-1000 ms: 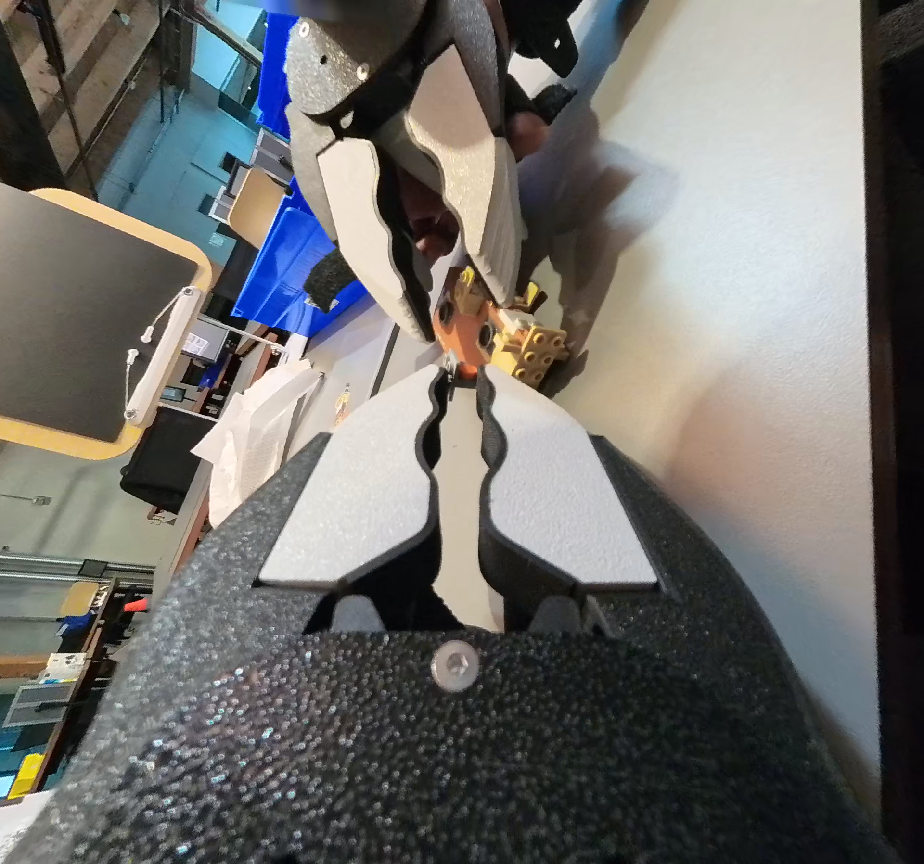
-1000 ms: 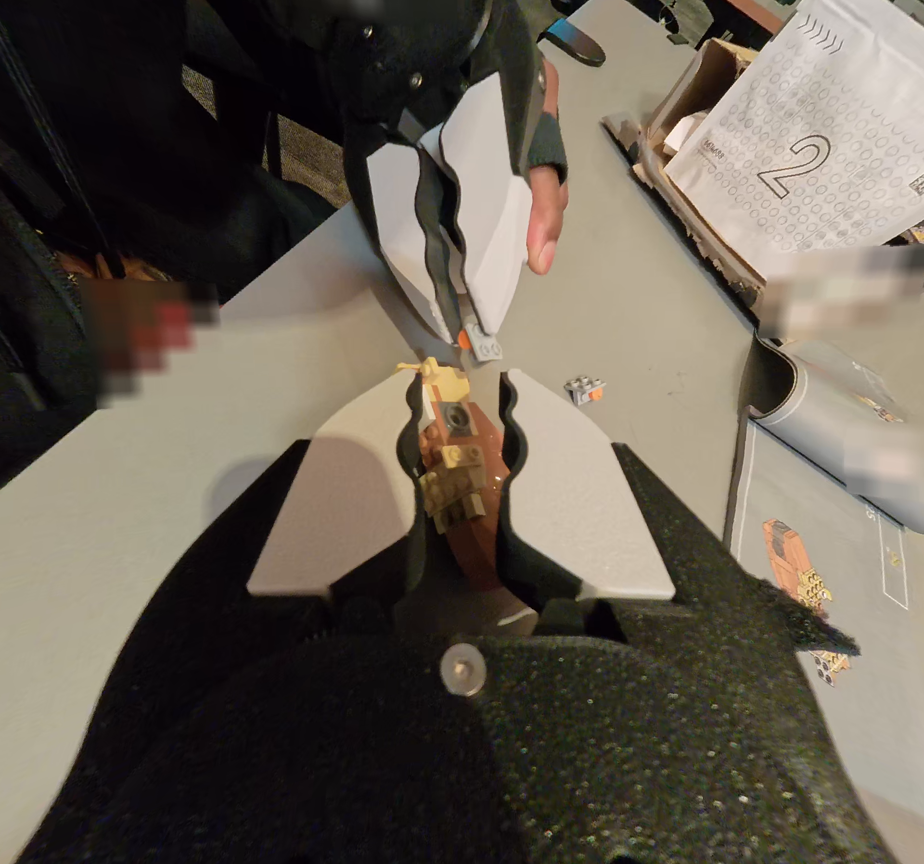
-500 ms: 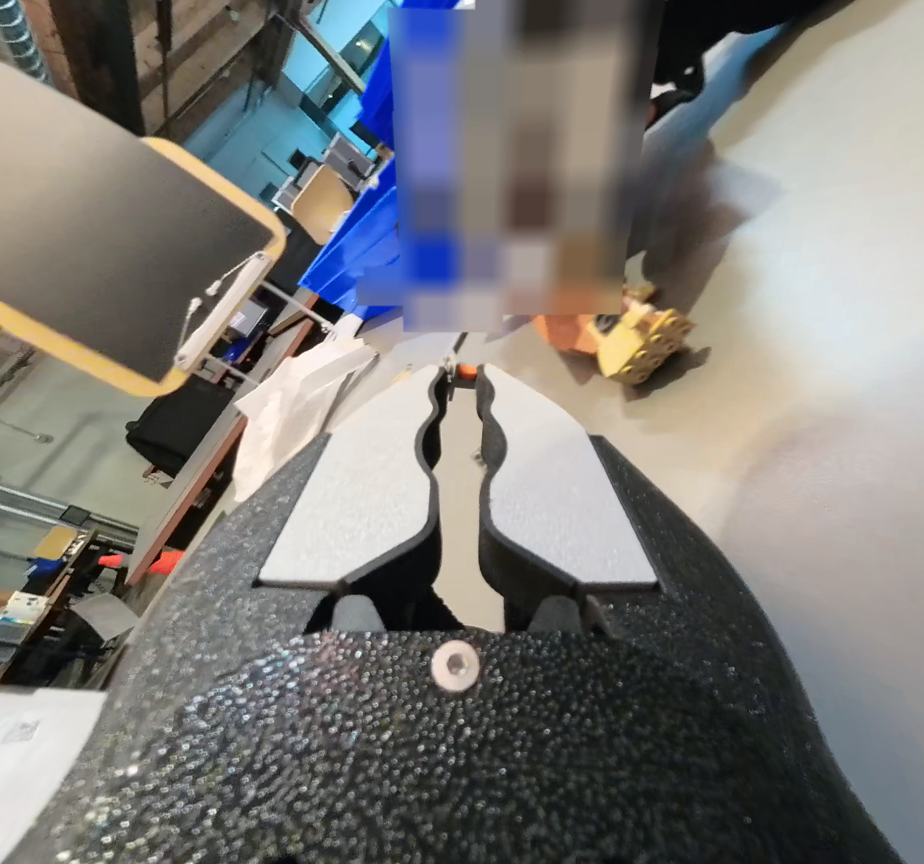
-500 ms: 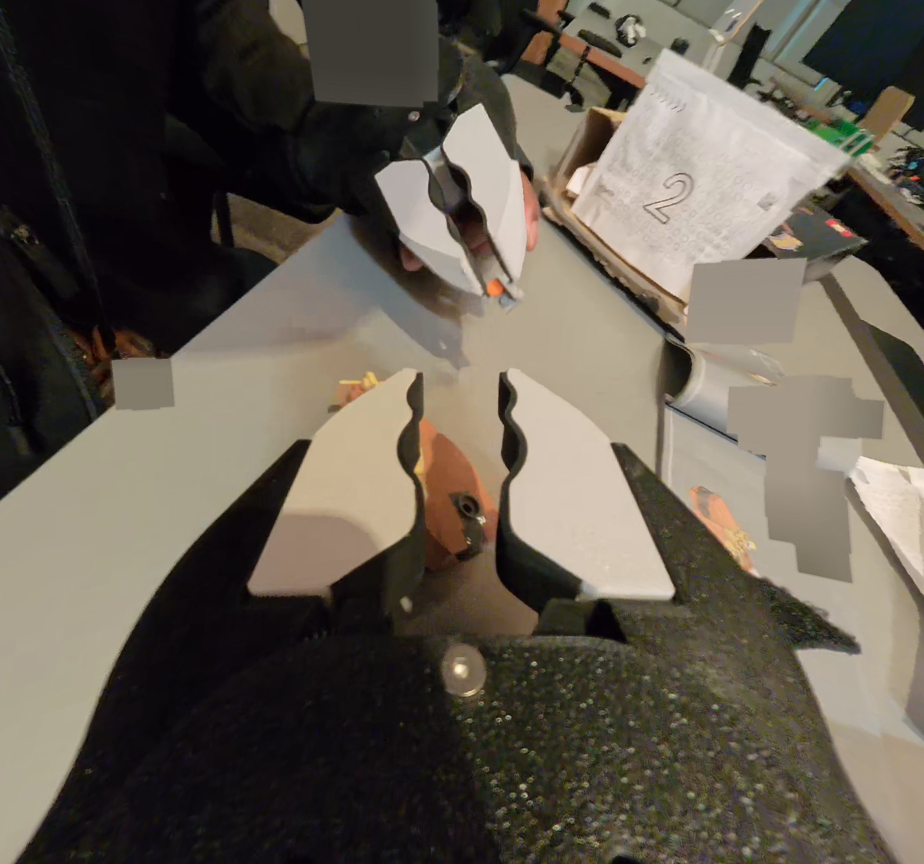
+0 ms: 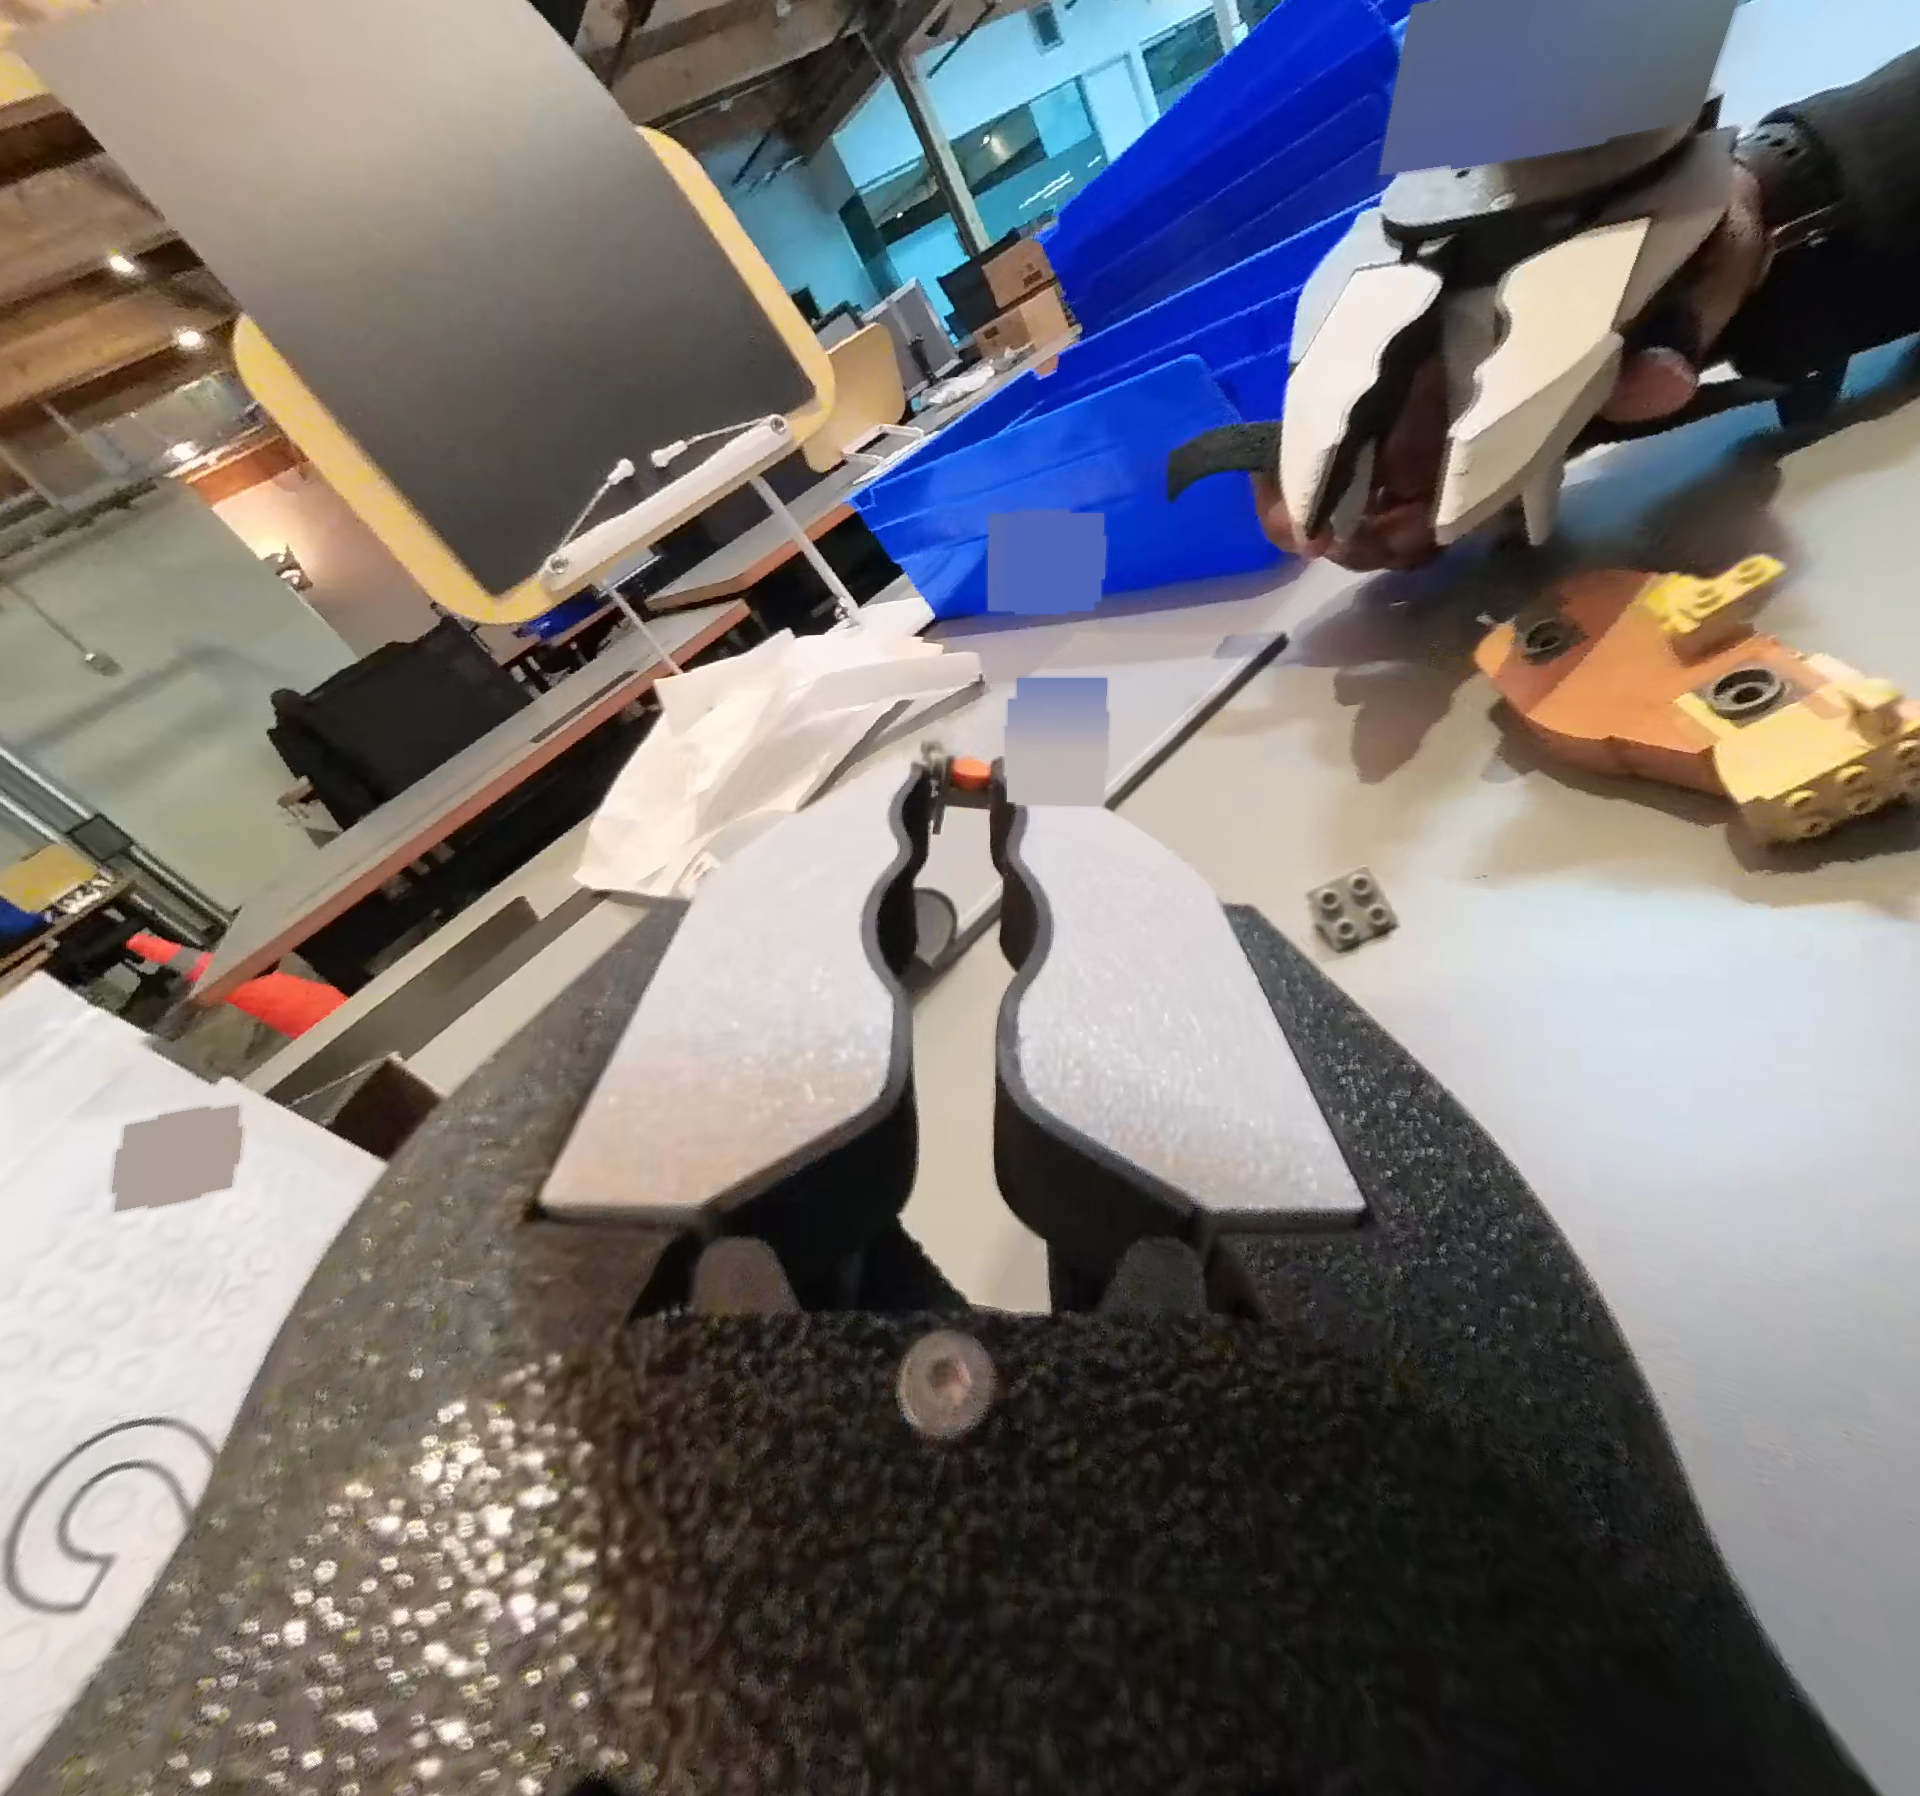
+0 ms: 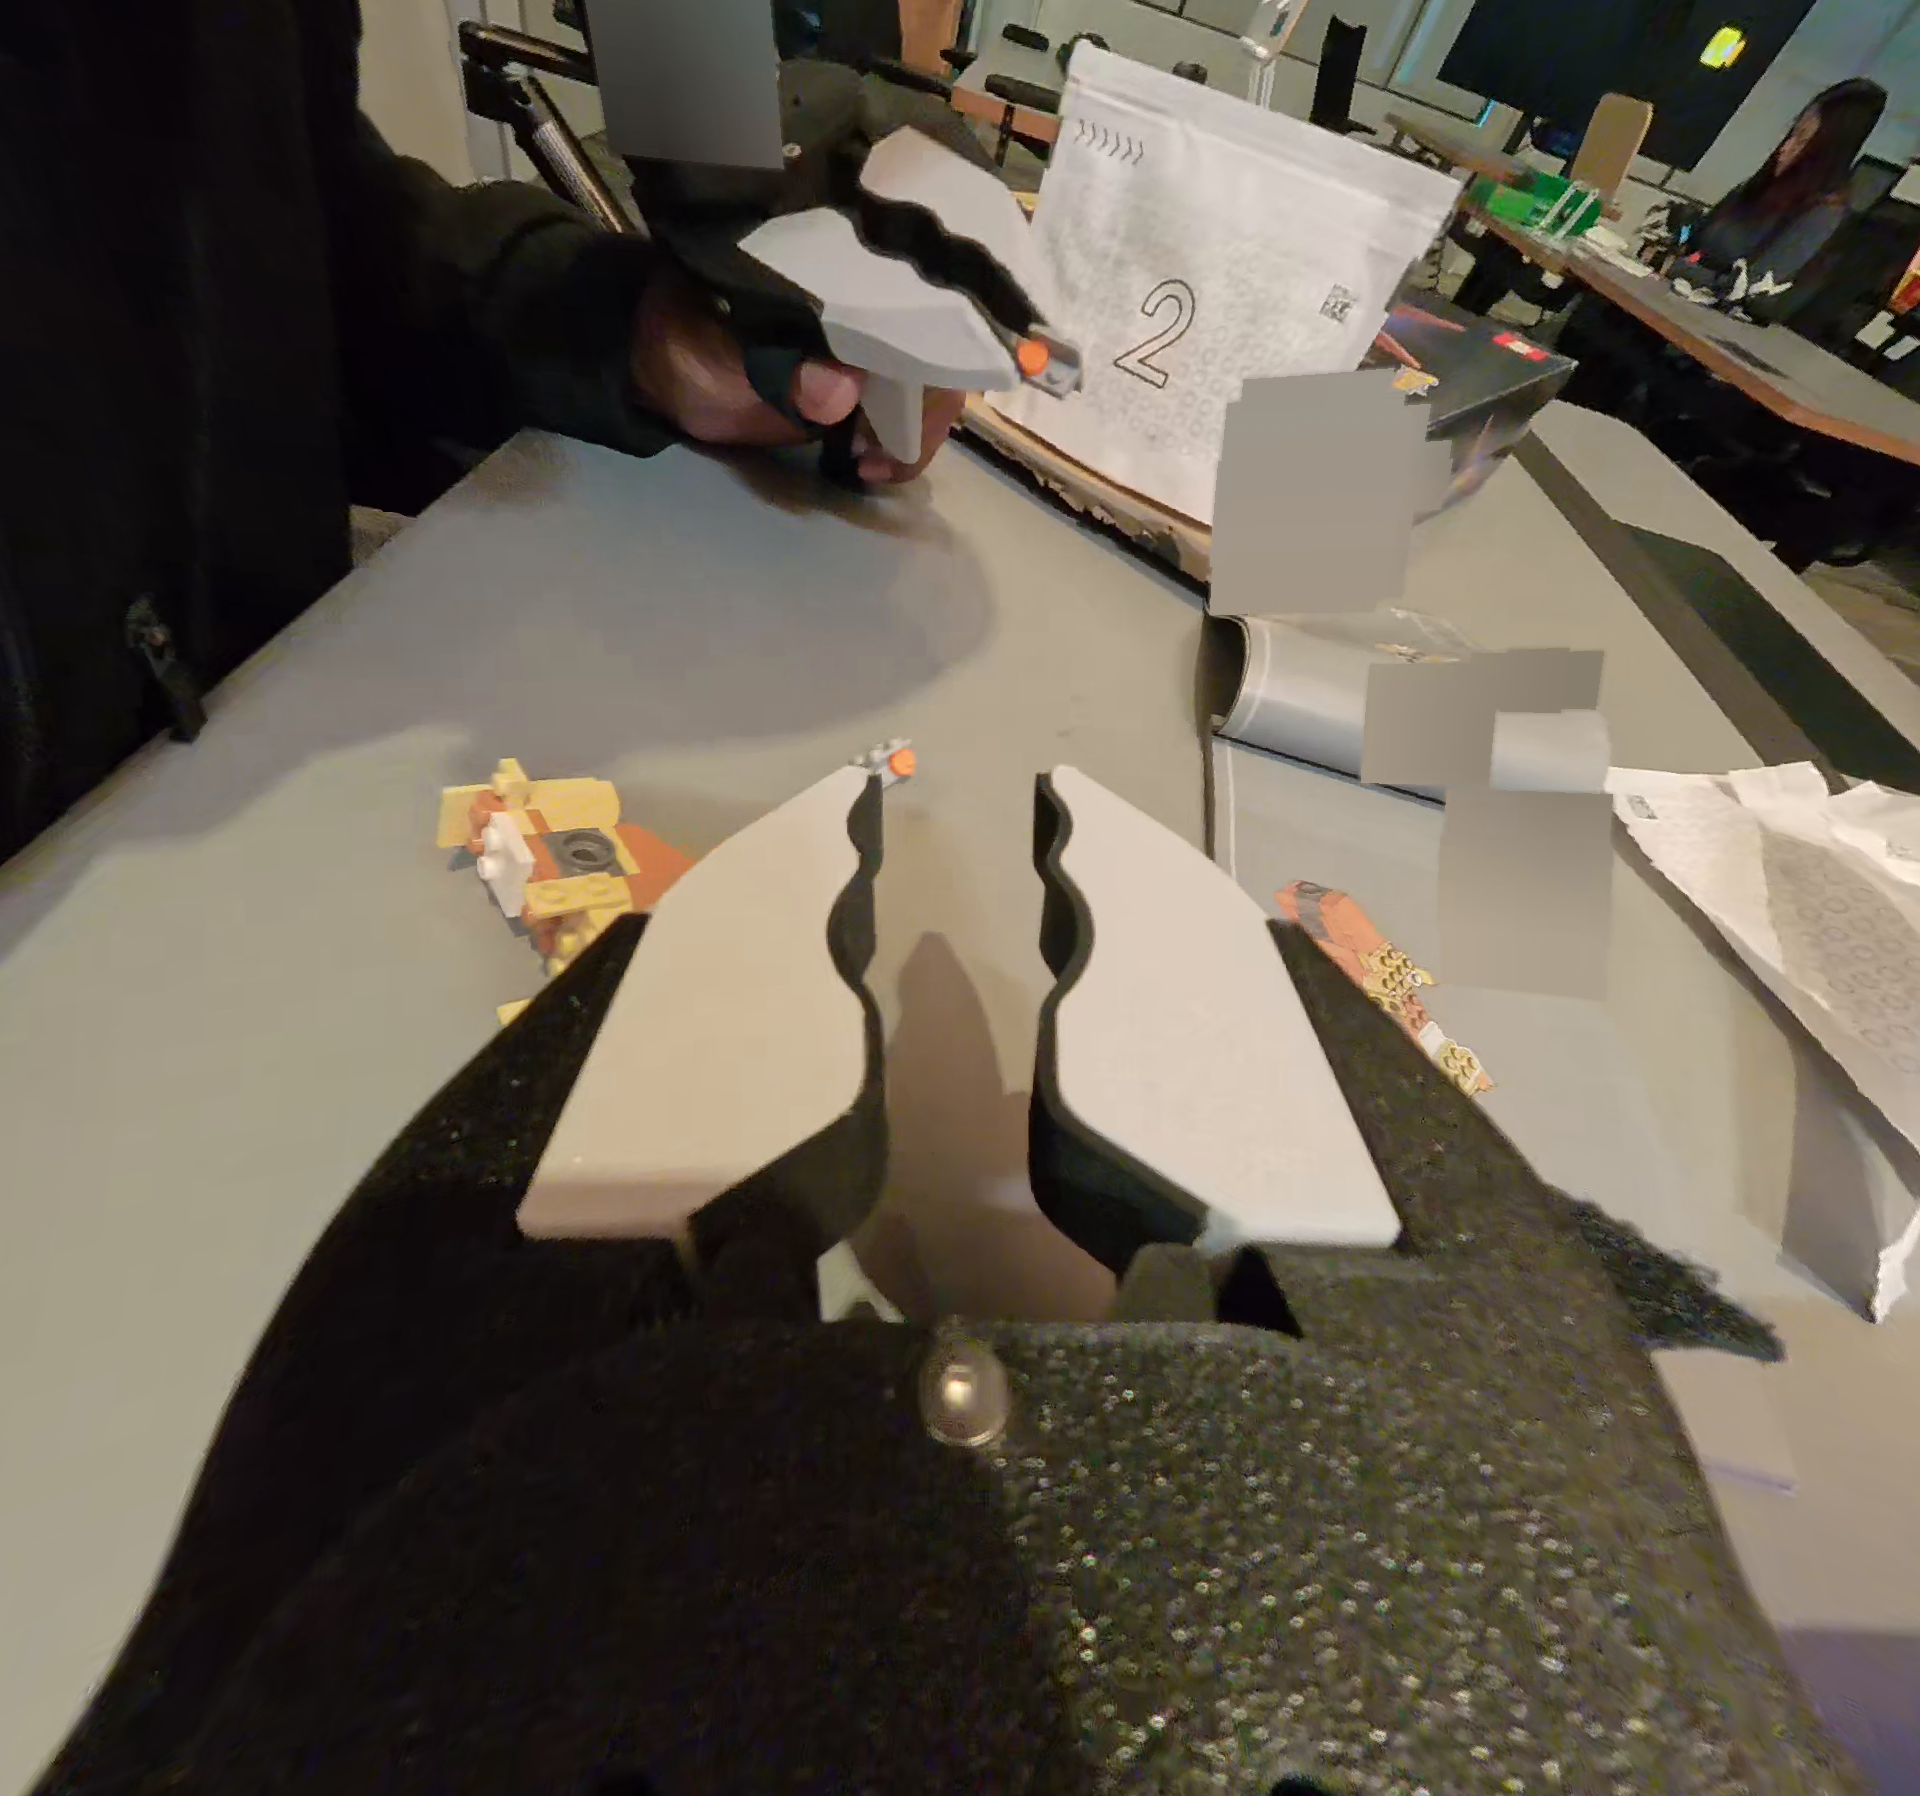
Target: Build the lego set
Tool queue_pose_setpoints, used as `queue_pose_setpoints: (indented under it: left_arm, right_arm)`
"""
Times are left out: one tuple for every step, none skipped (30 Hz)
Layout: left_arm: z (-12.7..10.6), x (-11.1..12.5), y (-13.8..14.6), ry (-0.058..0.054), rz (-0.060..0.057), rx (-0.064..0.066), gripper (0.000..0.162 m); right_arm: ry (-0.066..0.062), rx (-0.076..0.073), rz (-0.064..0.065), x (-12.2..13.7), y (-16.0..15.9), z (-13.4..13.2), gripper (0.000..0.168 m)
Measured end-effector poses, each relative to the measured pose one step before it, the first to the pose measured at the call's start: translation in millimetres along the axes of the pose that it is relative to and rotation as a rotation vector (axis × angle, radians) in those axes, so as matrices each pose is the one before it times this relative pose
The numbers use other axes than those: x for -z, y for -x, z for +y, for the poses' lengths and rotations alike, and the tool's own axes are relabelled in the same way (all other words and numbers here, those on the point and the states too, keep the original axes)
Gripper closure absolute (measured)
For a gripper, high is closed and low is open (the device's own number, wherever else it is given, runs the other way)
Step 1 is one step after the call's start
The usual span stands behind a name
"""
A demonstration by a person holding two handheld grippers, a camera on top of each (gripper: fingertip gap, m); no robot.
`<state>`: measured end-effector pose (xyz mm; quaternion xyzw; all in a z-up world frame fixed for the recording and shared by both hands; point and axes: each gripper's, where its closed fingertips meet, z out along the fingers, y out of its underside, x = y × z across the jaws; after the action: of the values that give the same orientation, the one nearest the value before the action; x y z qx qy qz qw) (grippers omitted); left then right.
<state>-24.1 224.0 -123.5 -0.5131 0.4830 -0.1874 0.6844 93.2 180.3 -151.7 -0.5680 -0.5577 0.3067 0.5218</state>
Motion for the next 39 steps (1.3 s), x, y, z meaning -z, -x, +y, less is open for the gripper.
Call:
queue_pose_setpoints:
  left_arm:
    - [0.47,-0.41,0.7,0.0032,-0.002,0.004,0.152]
    - [0.6,-0.39,0.44,0.0036,-0.0003,0.0038,0.152]
    - [0.46,-0.44,0.75,0.0031,-0.0012,0.0053,0.152]
    - [0.17,-0.14,0.97,0.0009,-0.001,0.0081,0.152]
    - [-0.09,0.05,1.19,-0.0015,-0.0013,0.0106,0.152]
    - [-0.21,0.21,1.33,-0.0029,-0.0014,0.0109,0.152]
    - [-0.35,0.29,1.19,-0.0027,-0.0016,0.0094,0.152]
    - [-0.05,0.03,0.95,-0.0012,-0.0019,0.0069,0.152]
    - [0.06,-0.11,0.6,0.0006,-0.0015,0.0039,0.152]
    - [0.26,-0.15,0.17,0.0014,-0.0006,0.0013,0.152]
    - [0.15,-0.21,-0.04,0.0013,-0.0001,-0.0003,0.152]
    - [0.04,-0.12,-0.1,0.0011,-0.0004,-0.0011,0.152]
    - [0.12,-0.13,-0.07,0.001,-0.0009,-0.0011,0.152]
    - [0.08,-0.1,0.06,0.001,-0.0008,-0.0009,0.152]
    - [0.08,-0.15,-0.12,0.0007,-0.0006,-0.001,0.152]
    - [0.09,-0.07,-0.05,0.0006,-0.0006,-0.0012,0.152]
    - [0.04,-0.1,-0.09,0.0002,-0.0002,-0.0014,0.152]
    - [0.01,-0.04,-0.18,0.0003,-0.0001,-0.0014,0.152]
    - [0.0,0.0,-0.02,0.0004,-0.0002,-0.0011,0.152]
    - [0.04,-0.02,-0.09,0.0001,-0.0003,-0.0006,0.152]
    - [0.0,-0.07,0.0,0.0001,-0.0003,-0.0001,0.152]
    - [0.02,0.01,0.0,0.0002,0.0,0.0,0.152]
    - [0.0,0.0,0.06,0.0,-0.0004,-0.0002,0.152]
    - [-0.02,-0.08,-0.03,0.0,0.0,-0.0003,0.152]
    - [0.01,-0.07,-0.02,0.0002,0.0,-0.0003,0.152]
    - [0.08,0.07,-0.07,0.0002,-0.0001,-0.0005,0.152]
    - [-0.02,-0.08,0.01,0.0,-0.0002,-0.0004,0.152]
    - [0.0,0.0,0.06,0.0,-0.0003,-0.0003,0.152]
    - [0.09,0.0,0.12,0.0,-0.0008,-0.0009,0.152]
    - [0.1,0.01,0.25,0.0005,-0.002,-0.0022,0.152]
    - [0.16,-0.03,0.01,0.0007,-0.0005,-0.0006,0.152]
    - [0.08,-0.1,0.04,0.0005,0.0001,-0.0002,0.152]
    - [-0.03,0.06,0.0,0.0,-0.0004,-0.0004,0.152]
    - [-0.03,-0.02,0.04,-0.0002,-0.0003,0.0,0.152]
    - [-0.11,0.06,0.1,-0.0003,-0.0002,0.0003,0.152]
    - [-0.01,-0.08,0.09,-0.0003,-0.0003,0.0004,0.152]
    - [0.01,0.08,0.06,-0.0001,-0.0003,0.0004,0.152]
    - [-0.04,-0.05,0.11,0.0001,-0.0001,0.0003,0.152]
    - [-0.01,-0.01,0.04,-0.0001,-0.0003,0.0,0.152]
  right_arm:
    - [0.0005,-0.0124,0.0024,-0.34,-1.73,0.11,0.141]
    - [0.0004,-0.0156,0.0002,-0.17,-1.77,0.13,0.141]
    - [-0.0005,-0.0181,-0.0011,0.02,-1.71,-0.01,0.141]
    - [-0.0027,-0.0195,-0.0012,0.07,-2.06,-0.3,0.14]
    - [-0.0029,-0.0205,-0.0018,0.1,-2.02,-0.27,0.14]
    - [-0.0029,-0.0201,-0.0029,0.29,-1.84,-0.21,0.14]
    - [-0.0047,-0.0185,-0.0026,0.46,-1.64,-0.48,0.14]
    - [-0.0067,-0.017,-0.0017,0.59,-1.63,-0.76,0.14]
    - [-0.0076,-0.0155,-0.0022,0.77,-1.4,-0.79,0.14]
    - [-0.0078,-0.0132,-0.0022,0.85,-1.18,-0.88,0.14]
    - [-0.0076,-0.0098,-0.0005,0.73,-0.89,-0.88,0.14]
    - [-0.0063,-0.0057,0.0004,0.66,-0.64,-0.7,0.14]
    - [-0.0036,-0.0017,0.0001,0.38,-0.25,-0.41,0.14]
    - [-0.0001,0.0016,-0.0001,-0.03,0.21,-0.04,0.14]
    - [0.0034,0.0039,-0.0006,-0.33,0.45,0.38,0.14]
    - [0.0057,0.0052,-0.0015,-0.58,0.79,0.56,0.14]
    - [0.0064,0.0057,-0.0017,-0.68,0.7,0.71,0.14]
    - [0.0059,0.0056,-0.0016,-0.59,0.77,0.66,0.14]
    - [0.0047,0.0047,-0.0014,-0.49,0.66,0.45,0.14]
    - [0.0031,0.0032,-0.001,-0.37,0.45,0.31,0.14]
    - [0.0014,0.0008,-0.0008,-0.06,0.19,0.13,0.139]
    - [-0.0001,-0.0017,-0.0008,-0.05,-0.08,-0.1,0.139]
    - [-0.0012,-0.0032,-0.0007,0.08,-0.23,-0.07,0.14]
    - [-0.0018,-0.0034,-0.0008,0.23,-0.35,-0.19,0.14]
    - [-0.0019,-0.0028,-0.0008,0.18,-0.18,-0.23,0.14]
    - [-0.0013,-0.0018,-0.0005,0.08,-0.06,-0.21,0.14]
    - [-0.0001,-0.0007,-0.0005,0.04,-0.1,0.01,0.139]
    - [0.001,0.0002,-0.0009,-0.12,0.14,0.07,0.139]
    - [0.0016,0.0009,-0.0008,-0.15,0.2,0.13,0.139]
    - [0.0017,0.0013,-0.0006,-0.17,0.15,0.24,0.139]
    - [0.0014,0.0014,-0.0008,-0.14,0.26,0.1,0.139]
    - [0.0011,0.0009,-0.0006,-0.09,0.16,0.09,0.139]
    - [0.0006,0.0002,-0.0003,-0.05,0.05,0.06,0.139]
    - [0.0001,-0.0003,-0.0004,0.01,0.07,0.02,0.139]
    - [-0.0003,-0.0005,-0.0004,0.05,-0.02,-0.01,0.139]
    - [-0.0005,-0.0006,-0.0003,0.04,-0.04,-0.04,0.139]
    - [-0.0005,-0.0007,-0.0002,0.02,-0.13,-0.03,0.139]
    - [-0.0003,-0.0007,-0.0003,0.08,-0.05,-0.11,0.139]
    - [-0.0001,-0.0004,-0.0002,-0.01,0.05,-0.01,0.139]
